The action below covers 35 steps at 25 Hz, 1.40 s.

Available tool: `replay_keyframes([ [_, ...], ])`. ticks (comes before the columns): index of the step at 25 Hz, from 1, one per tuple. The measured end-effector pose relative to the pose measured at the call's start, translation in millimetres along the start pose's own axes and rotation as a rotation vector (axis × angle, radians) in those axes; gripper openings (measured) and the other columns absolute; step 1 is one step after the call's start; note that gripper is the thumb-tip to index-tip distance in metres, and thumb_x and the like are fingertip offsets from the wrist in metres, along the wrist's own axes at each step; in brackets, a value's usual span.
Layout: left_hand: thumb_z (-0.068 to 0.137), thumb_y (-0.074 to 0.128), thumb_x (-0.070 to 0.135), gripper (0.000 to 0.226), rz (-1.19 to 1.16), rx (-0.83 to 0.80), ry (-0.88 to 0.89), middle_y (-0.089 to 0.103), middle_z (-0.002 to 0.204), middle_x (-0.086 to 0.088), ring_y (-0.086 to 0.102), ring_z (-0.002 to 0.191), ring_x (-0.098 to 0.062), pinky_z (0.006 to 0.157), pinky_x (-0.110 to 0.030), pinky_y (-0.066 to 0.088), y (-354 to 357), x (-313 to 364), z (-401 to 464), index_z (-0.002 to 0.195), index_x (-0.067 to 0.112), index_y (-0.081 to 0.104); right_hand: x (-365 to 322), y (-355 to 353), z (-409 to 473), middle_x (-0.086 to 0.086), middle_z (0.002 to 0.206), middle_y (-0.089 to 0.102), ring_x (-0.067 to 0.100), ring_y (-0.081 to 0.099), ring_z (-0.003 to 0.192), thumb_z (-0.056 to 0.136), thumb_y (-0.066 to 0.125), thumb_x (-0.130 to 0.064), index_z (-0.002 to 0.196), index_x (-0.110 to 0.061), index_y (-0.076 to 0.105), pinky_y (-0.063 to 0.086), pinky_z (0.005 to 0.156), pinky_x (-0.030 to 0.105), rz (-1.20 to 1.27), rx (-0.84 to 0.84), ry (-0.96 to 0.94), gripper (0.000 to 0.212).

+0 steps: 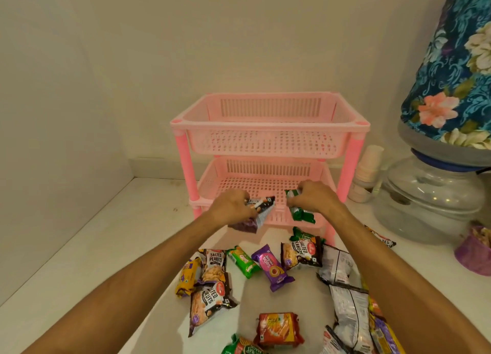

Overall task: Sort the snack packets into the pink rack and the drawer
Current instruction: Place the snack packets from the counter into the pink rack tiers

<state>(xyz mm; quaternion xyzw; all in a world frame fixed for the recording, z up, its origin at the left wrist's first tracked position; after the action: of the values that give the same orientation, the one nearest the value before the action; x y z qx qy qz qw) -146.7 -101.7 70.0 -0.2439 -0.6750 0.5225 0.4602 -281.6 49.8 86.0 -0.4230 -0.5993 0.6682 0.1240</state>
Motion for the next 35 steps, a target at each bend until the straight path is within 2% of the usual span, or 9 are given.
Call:
replay_keyframes([
  [4,0.078,0.066,0.034,0.035,-0.079,0.193,-0.065,0.071,0.097,-0.009,0.064,0.078,-0.023,0.06,-0.031,0.052,-28,-21,24,0.105,0.011,0.066,11,-17,31,-0.004,0.076,0.056,0.011,0.051,0.063,0.078,0.063,-0.042,0.092,-0.019,0.054,0.035,0.049,0.024,-0.04,0.119,0.066,0.028],
  [8,0.08,0.06,0.029,0.033,-0.076,0.282,-0.152,0.07,0.098,-0.011,0.064,0.08,-0.027,0.059,-0.031,0.051,-42,-45,44,0.109,0.013,0.063,27,-18,61,0.005,0.094,0.059,0.021,0.052,0.074,0.082,0.057,-0.043,0.109,-0.013,0.052,0.037,0.054,0.028,-0.166,0.18,0.142,0.041],
  [10,0.082,0.058,0.028,0.031,-0.08,0.293,-0.198,0.07,0.097,-0.01,0.063,0.075,-0.025,0.059,-0.031,0.052,-42,-58,55,0.109,0.015,0.063,35,-12,73,0.004,0.09,0.056,0.021,0.05,0.074,0.082,0.056,-0.038,0.111,-0.01,0.052,0.035,0.052,0.027,-0.195,0.173,0.172,0.04],
  [15,0.086,0.055,0.03,0.032,-0.003,0.261,-0.3,0.068,0.099,-0.012,0.062,0.079,-0.028,0.061,-0.031,0.051,-33,-81,79,0.111,0.01,0.06,49,14,93,-0.002,0.069,0.044,0.02,0.051,0.071,0.082,0.058,-0.026,0.103,-0.009,0.058,0.031,0.047,0.023,-0.19,0.108,0.211,0.027],
  [20,0.092,0.051,0.03,0.032,0.088,0.231,-0.331,0.065,0.104,-0.014,0.063,0.087,-0.03,0.06,-0.03,0.044,-24,-88,92,0.114,0.007,0.055,59,37,100,0.005,0.098,0.059,0.023,0.059,0.088,0.084,0.057,-0.025,0.11,-0.011,0.058,0.041,0.061,0.025,-0.246,-0.004,0.228,0.03],
  [23,0.093,0.051,0.028,0.03,0.137,0.221,-0.355,0.065,0.103,-0.015,0.063,0.087,-0.03,0.062,-0.031,0.046,-19,-92,96,0.112,0.006,0.054,65,43,102,0.007,0.1,0.063,0.025,0.061,0.089,0.083,0.058,-0.022,0.107,-0.008,0.061,0.037,0.055,0.024,-0.229,-0.004,0.23,0.028],
  [28,0.091,0.052,0.023,0.028,0.166,0.205,-0.377,0.066,0.103,-0.015,0.064,0.091,-0.032,0.064,-0.032,0.046,-12,-97,101,0.112,0.004,0.057,58,26,101,0.01,0.108,0.062,0.028,0.061,0.094,0.086,0.054,-0.029,0.115,-0.008,0.051,0.041,0.061,0.028,-0.258,0.107,0.169,0.036],
  [31,0.09,0.053,0.023,0.028,0.201,0.181,-0.389,0.066,0.1,-0.014,0.065,0.089,-0.032,0.063,-0.032,0.047,-7,-99,105,0.109,0.004,0.06,42,16,96,0.011,0.107,0.063,0.029,0.062,0.092,0.089,0.051,-0.031,0.125,-0.008,0.046,0.038,0.056,0.027,-0.231,0.193,0.076,0.043],
  [35,0.088,0.055,0.022,0.024,0.184,0.13,-0.419,0.066,0.099,-0.011,0.063,0.083,-0.027,0.063,-0.031,0.046,-1,-103,107,0.104,0.005,0.06,16,12,79,0.012,0.114,0.063,0.031,0.062,0.097,0.092,0.047,-0.035,0.139,-0.011,0.037,0.043,0.065,0.03,-0.192,0.229,-0.063,0.053],
])
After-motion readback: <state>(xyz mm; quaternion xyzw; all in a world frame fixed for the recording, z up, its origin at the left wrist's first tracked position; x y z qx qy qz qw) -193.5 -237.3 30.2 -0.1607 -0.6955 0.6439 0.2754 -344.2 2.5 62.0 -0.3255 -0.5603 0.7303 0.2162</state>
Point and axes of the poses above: each hand's wrist, its own z-axis towards the middle knuckle, its own y-axis out of the palm, x = y × z, the point moved 7 cm from there along z, towards the middle knuckle
